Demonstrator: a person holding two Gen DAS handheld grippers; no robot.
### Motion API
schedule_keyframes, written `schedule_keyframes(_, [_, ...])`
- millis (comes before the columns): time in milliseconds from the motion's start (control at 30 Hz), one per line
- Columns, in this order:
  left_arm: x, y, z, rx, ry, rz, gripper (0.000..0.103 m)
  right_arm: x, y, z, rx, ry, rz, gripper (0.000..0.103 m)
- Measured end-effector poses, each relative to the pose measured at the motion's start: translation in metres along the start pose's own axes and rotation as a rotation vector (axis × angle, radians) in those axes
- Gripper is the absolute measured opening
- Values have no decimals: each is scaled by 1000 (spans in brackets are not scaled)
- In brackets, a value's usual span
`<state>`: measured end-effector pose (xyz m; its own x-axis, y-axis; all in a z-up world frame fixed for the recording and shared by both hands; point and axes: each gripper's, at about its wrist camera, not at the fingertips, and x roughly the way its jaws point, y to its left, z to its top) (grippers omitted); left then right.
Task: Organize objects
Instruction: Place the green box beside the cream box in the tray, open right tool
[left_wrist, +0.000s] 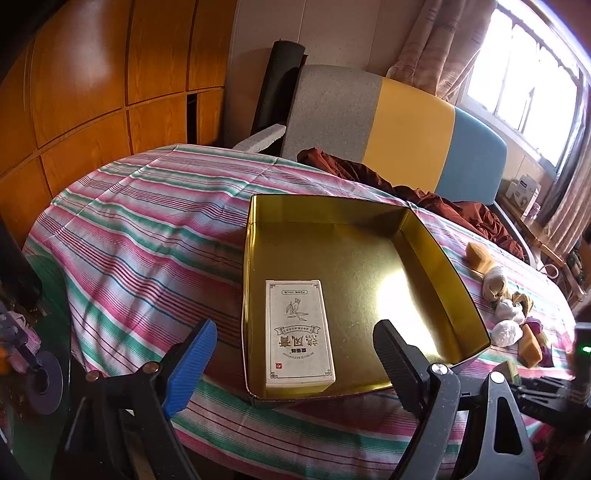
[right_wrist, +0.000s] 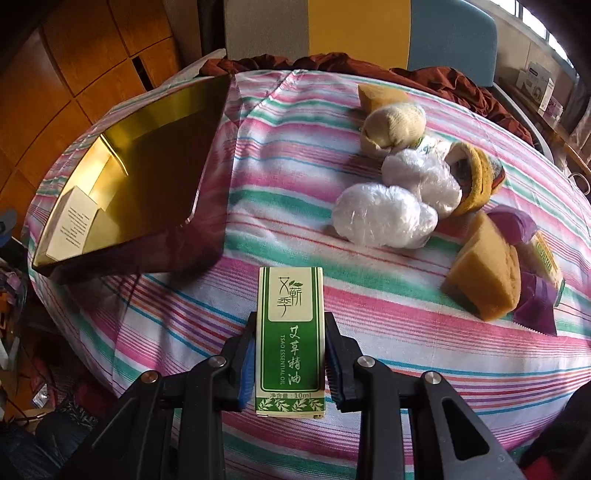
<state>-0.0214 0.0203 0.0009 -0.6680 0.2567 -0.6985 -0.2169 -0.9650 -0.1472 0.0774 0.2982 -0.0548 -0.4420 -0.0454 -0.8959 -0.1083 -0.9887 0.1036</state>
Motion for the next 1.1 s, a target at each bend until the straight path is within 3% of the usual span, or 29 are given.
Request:
schedule_keyframes(133, [-1, 8, 0, -15, -2, 1, 87, -24, 19, 25, -20, -72, 49, 31])
schedule_keyframes(300, [-3, 23, -1, -53, -7, 8, 88, -37, 75, 67, -101, -143, 162, 31])
schedule_keyframes(433, [-3, 37, -3, -89, -7, 21, 89, -17, 127, 92, -176, -100, 225, 31])
schedule_keyframes(633, [-2, 57, -6, -132, -2, 42, 89, 49, 181, 102, -208, 52, 229, 31])
schedule_keyframes(833, [2, 73, -10, -168, 12, 63, 89, 71, 202, 95, -198, 115, 265, 31])
schedule_keyframes(900, [4, 75, -10, -175, 17, 66, 89, 73, 207, 93, -195, 127, 295, 36])
schedule_keyframes(967, [4, 75, -11, -173, 18, 66, 89, 73, 209, 91, -188, 130, 310, 49])
schedule_keyframes(1100, [3, 72, -9, -159, 13, 67, 89, 67, 209, 88, -185, 106, 315, 49])
